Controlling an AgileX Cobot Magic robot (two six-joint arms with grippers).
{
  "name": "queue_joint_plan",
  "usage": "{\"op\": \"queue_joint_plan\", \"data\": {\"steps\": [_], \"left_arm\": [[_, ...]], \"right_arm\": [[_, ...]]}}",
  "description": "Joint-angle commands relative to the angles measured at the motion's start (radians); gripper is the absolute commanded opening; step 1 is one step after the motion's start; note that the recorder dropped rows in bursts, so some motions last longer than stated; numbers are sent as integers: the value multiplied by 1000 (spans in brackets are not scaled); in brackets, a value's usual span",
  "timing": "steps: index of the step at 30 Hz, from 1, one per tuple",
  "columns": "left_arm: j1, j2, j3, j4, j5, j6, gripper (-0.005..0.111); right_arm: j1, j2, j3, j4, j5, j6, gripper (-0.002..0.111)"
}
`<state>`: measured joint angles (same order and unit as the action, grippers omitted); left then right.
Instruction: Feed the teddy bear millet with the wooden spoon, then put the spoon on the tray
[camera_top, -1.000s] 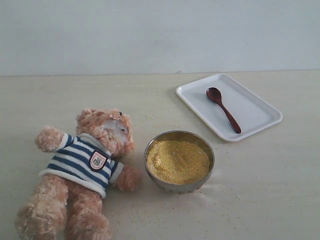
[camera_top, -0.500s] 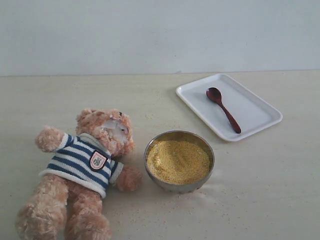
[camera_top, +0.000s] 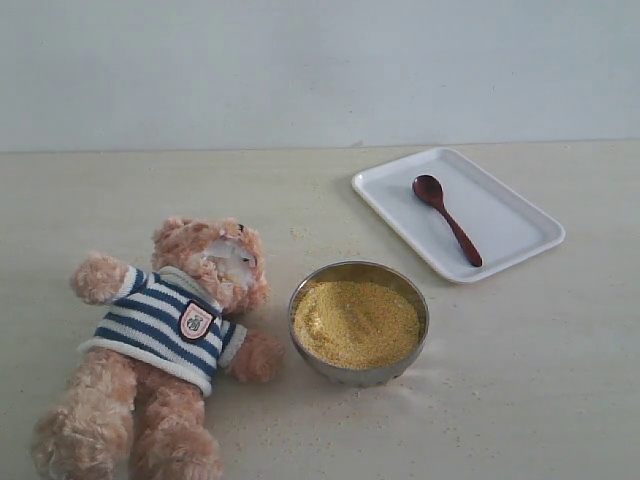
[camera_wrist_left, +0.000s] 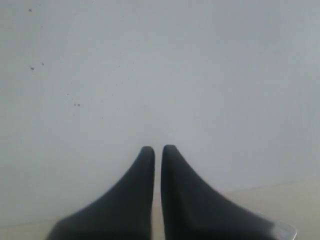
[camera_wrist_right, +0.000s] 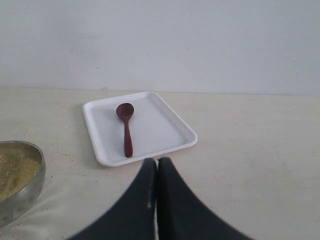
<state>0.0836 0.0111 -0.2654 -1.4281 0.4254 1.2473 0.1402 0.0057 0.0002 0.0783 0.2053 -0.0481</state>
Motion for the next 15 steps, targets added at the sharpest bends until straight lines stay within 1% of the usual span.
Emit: {"op": "queue_joint_plan", "data": {"steps": [1, 6, 10, 15], "left_arm": [[-6, -11, 74, -2, -27, 2, 5], [-6, -11, 154, -2, -27, 2, 5], [-6, -11, 187, 5, -34, 2, 5], [-6, -11, 216, 83, -34, 2, 5]], "right_arm": [[-3, -6, 0, -1, 2, 1, 0], [-3, -6, 0, -1, 2, 1, 0], [-3, -6, 0, -1, 2, 1, 0], [-3, -6, 0, -1, 2, 1, 0]]}}
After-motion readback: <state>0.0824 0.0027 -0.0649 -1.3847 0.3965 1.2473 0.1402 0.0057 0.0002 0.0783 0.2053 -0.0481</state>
